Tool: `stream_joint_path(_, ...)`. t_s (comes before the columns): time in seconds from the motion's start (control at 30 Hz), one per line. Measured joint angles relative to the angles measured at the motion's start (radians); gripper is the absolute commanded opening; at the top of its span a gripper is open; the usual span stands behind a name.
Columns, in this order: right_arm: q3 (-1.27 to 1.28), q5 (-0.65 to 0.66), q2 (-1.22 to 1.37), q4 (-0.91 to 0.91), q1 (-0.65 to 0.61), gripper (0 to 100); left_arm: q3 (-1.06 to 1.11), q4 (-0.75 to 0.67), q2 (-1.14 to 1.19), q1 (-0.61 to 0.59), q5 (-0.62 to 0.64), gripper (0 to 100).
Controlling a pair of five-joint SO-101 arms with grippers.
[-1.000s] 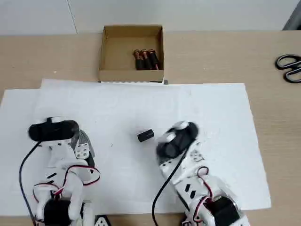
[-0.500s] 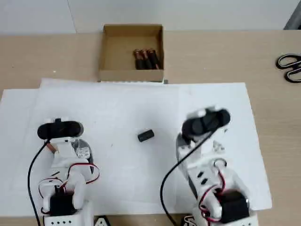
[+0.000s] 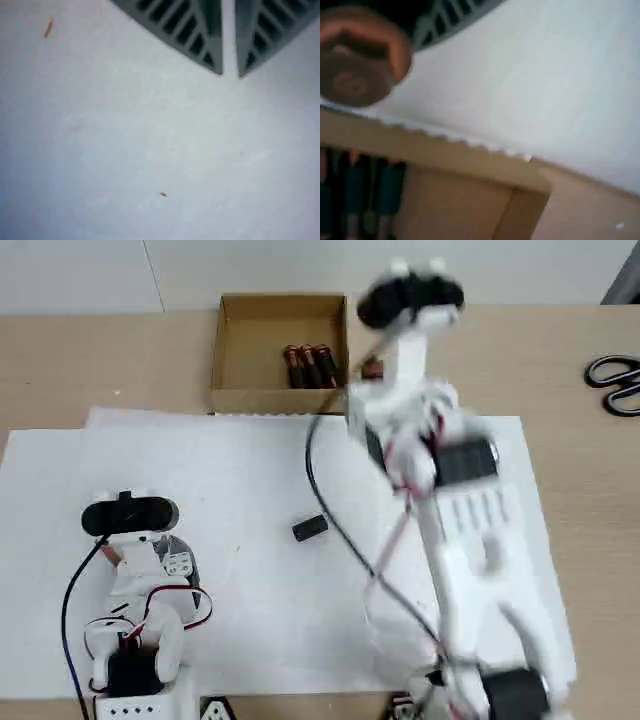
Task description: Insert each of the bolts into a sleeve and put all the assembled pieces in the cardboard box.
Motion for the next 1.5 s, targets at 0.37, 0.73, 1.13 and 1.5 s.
stream_joint_path(0.37, -0.597, 0.000, 0.758, -0.276, -0.003, 0.2, 0.000, 0.000, 0.000, 0.000, 0.000, 0)
stream_joint_path(0.73, -1.022, 0.012, 1.269, -0.453, -0.005, 0.6, 0.000, 0.000, 0.000, 0.000, 0.000, 0)
stream_joint_path(1.13, -1.275, 0.101, 1.393, -0.199, -0.048, 27.7, 0.000, 0.000, 0.000, 0.000, 0.000, 0)
stream_joint_path(1.5, -1.622, 0.101, 1.390, 0.115, -0.055, 27.7, 0.000, 0.000, 0.000, 0.000, 0.000, 0)
